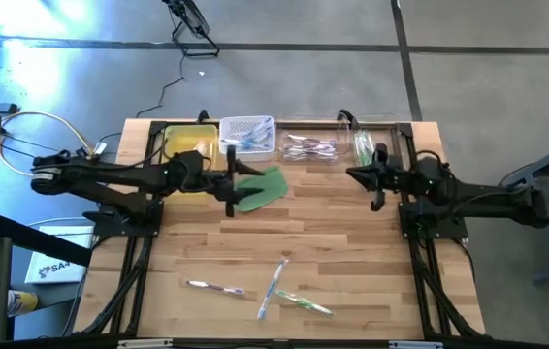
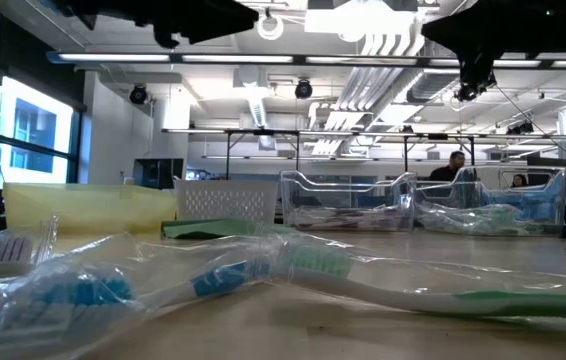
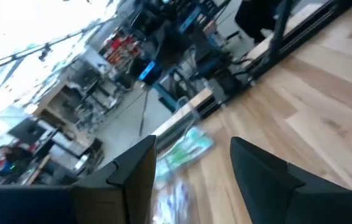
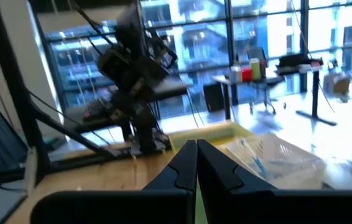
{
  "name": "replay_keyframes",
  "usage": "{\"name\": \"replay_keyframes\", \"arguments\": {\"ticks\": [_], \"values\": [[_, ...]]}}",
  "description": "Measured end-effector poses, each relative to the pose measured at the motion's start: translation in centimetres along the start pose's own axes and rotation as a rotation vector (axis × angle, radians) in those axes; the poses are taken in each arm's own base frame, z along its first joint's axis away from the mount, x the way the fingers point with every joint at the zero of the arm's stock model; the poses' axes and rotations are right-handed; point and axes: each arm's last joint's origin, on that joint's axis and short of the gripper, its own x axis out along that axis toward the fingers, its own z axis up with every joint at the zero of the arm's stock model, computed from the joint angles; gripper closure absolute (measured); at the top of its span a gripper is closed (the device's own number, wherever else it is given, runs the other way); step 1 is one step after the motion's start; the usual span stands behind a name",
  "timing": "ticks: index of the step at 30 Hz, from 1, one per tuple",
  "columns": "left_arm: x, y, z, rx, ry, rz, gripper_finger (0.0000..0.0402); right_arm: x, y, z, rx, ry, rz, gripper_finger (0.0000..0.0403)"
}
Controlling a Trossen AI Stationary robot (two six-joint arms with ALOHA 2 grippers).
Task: Pick & Place Toothbrushes
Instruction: Put the violet toothbrush into the left transparent bin
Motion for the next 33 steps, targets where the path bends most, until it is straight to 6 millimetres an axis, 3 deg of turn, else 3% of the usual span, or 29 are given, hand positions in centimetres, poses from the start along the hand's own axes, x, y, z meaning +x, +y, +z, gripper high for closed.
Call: {"name": "replay_keyframes", "arguments": {"ticks": [11,23,33], "values": [[-3.0,0.2,0.2,0.023,-0.007,0.02,0.0203,-1.4,1.0,0.3,0.01,-0.071,0.076,0.0399],[-3.2,0.2,0.0,-0.049,0.025,0.01,0.0203,-1.5,1.6,-0.8,0.017,0.036,0.127,0.04],[-3.2,0.5,0.4,-0.3,-0.025,0.047,0.0203,-1.6,1.8,-0.8,0.015,0.039,0.155,0.04]]}}
